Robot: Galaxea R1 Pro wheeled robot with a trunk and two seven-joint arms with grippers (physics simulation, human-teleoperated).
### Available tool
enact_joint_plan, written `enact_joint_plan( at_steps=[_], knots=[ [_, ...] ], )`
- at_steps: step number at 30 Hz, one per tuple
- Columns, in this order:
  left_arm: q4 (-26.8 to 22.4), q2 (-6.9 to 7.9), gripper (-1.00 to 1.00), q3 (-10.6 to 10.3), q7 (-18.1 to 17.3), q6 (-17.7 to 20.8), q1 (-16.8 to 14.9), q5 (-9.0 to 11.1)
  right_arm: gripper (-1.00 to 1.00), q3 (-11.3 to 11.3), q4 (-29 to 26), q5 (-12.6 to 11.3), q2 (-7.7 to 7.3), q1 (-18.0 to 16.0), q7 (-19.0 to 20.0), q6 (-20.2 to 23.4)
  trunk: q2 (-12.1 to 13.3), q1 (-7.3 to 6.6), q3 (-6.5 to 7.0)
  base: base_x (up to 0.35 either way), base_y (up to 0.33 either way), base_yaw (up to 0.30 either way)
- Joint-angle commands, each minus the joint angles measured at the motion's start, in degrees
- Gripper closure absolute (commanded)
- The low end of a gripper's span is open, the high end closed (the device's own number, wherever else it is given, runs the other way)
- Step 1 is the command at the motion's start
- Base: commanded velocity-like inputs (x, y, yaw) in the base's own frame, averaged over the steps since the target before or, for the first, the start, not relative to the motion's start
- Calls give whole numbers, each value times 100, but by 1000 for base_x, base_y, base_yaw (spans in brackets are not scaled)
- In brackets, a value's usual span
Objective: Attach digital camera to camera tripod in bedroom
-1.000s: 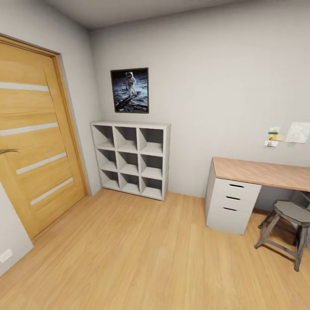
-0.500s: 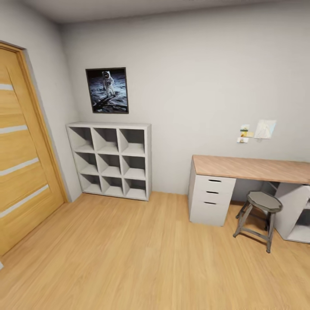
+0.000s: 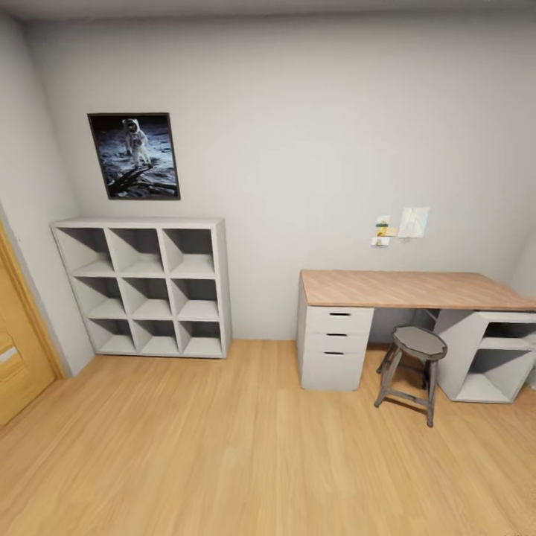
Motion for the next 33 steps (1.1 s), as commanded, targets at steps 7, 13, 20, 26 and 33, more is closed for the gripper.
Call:
enact_joint_plan(
  at_steps=[7,13,20,26,33],
  knots=[
    [3,1,100,-46,-19,-14,-2,50,-100,-49,16,53,3,-10,12,-6,-6,4,7,268,0,-289],
    [3,1,100,-46,-15,-20,-2,57,-100,-49,16,53,11,-10,12,-4,-6,4,20,56,0,-289],
    [-5,1,100,-46,-7,-35,-2,59,-100,-49,16,53,13,-10,12,-4,-6,4,36,6,0,-289],
    [-6,1,100,-42,1,-34,-2,53,-100,-49,16,53,10,-10,12,-3,-6,4,49,1,0,-289],
    [-6,1,100,-40,-8,-4,-2,51,-100,-49,16,53,14,-10,12,-3,-6,4,64,49,0,-289]
  ],
)
